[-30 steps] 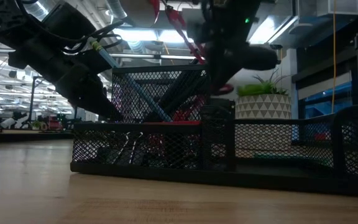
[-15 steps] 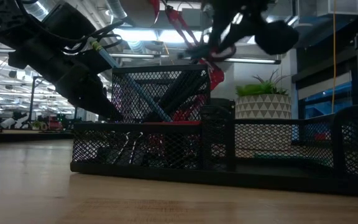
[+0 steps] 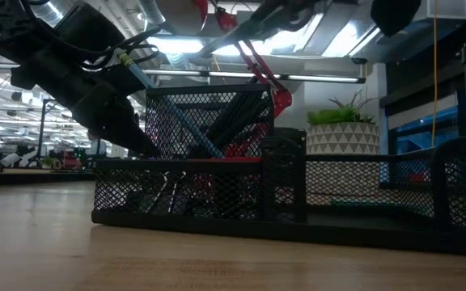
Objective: Pick and place office supplies into organizer
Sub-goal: Put the black scissors into the black desk organizer
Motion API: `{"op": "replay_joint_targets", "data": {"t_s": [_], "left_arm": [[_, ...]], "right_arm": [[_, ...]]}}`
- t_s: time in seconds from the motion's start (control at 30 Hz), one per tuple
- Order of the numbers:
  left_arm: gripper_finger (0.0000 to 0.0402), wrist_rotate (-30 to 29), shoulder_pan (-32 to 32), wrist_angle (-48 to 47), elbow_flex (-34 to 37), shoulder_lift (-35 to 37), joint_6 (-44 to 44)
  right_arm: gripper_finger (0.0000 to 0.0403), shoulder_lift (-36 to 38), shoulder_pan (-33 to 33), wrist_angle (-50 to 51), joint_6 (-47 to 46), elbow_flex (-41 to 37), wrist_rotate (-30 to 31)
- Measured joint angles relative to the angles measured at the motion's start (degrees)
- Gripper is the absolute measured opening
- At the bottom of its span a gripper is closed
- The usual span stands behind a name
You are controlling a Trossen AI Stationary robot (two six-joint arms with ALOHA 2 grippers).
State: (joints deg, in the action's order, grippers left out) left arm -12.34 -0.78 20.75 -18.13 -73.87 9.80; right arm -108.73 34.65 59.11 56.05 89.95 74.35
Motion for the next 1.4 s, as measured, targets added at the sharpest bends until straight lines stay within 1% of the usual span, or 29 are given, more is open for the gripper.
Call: {"op": "replay_joint_targets", "data": {"t_s": [0.13, 0.3, 0.67, 0.9, 1.2, 1.4], "left_arm": [[0.0088, 0.0, 0.0, 0.0, 0.0, 0.0, 0.0], [0.0088, 0.0, 0.0, 0.0, 0.0, 0.0, 0.1], [0.0088, 0.0, 0.0, -0.1, 0.0, 0.0, 0.1], [0.0088, 0.0, 0.0, -0.6, 0.0, 0.0, 0.1], [0.0088, 0.0, 0.0, -0.5, 0.0, 0.0, 0.1], [0.0088, 0.0, 0.0, -0.5, 0.0, 0.0, 0.0]], "right_arm": [[0.0081, 0.0, 0.8, -2.1, 4.2, 0.0, 0.1], [0.0081, 0.0, 0.9, -4.9, 4.6, 0.0, 0.1], [0.0081, -1.4, 0.2, -7.9, 13.3, -0.1, 0.1], [0.0081, -3.6, -1.5, -8.3, 14.4, -0.1, 0.8], [0.0081, -3.8, -1.6, -8.5, 17.6, -0.1, 1.0], [0.0081, -3.8, -1.7, -8.7, 17.8, -0.2, 1.0]]}}
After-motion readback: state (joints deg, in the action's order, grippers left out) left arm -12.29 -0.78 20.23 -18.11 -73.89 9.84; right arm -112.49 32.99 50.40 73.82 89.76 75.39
